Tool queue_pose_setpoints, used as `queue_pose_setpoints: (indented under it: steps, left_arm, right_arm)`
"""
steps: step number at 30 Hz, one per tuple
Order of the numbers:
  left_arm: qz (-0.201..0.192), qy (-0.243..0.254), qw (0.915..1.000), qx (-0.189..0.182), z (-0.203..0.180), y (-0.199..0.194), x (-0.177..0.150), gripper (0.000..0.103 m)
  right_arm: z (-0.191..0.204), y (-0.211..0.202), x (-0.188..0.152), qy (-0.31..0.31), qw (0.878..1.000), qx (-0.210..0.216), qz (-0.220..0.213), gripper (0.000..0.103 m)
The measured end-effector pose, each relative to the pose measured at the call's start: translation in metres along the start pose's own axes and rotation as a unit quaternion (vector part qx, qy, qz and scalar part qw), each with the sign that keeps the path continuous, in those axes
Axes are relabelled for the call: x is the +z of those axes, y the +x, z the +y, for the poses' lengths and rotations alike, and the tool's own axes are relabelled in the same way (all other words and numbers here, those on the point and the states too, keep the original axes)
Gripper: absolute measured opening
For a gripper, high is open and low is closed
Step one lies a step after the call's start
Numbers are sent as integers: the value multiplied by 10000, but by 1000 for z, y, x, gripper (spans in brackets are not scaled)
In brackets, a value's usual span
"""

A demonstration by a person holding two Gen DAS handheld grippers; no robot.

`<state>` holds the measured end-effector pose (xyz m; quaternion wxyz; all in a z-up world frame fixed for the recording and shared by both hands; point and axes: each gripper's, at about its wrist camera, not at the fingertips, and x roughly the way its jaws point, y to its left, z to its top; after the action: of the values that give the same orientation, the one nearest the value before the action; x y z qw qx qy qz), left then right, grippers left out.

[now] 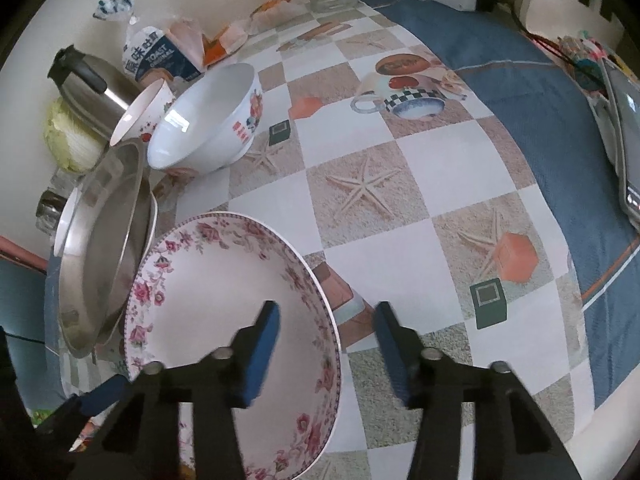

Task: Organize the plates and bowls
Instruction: 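Close the right gripper on the floral-rimmed plate rim, then lift the floral plate up on edge with the right gripper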

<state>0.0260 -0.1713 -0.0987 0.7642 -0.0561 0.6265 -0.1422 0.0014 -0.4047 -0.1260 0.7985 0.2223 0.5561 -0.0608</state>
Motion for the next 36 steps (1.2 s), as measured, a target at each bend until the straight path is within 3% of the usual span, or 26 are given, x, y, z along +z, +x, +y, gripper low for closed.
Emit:
queue_pose_setpoints:
  steps: [1,5,7,10,20,23,32,36]
  left_arm:
    - [29,-55,10000,7,2,2,0,96]
    - [35,-139,9999,67,6,5,-1,95]
    - [20,-157,9998,111,7,5,-1,92]
    - [54,-280,9995,121,11,8,-1,78]
    - [-48,-418,9990,120,11,11,2,72]
    - [-100,-415,9991,51,6,13,4,56]
    - [-259,-536,9982,-1,6,18,12,47]
    - [-331,-645,9973,-61,9,19,17,41]
  right_arm:
    - [-3,0,0,40,10000,-30,-5,35]
    - [-7,-4,2,26,10000,9,-8,29]
    - [-6,-5,2,-27,10000,-39,-18,29]
    - [-10,-5,1,15,10000,-28,-11,29]
    - [-26,-16,-9,201,9997,114,-44,29]
    - [-33,-16,-9,287,9994,176,-69,29]
    - [-42,-15,-10,377,9983,424,-89,27]
    - [-51,-14,-9,544,9949,838,-117,24]
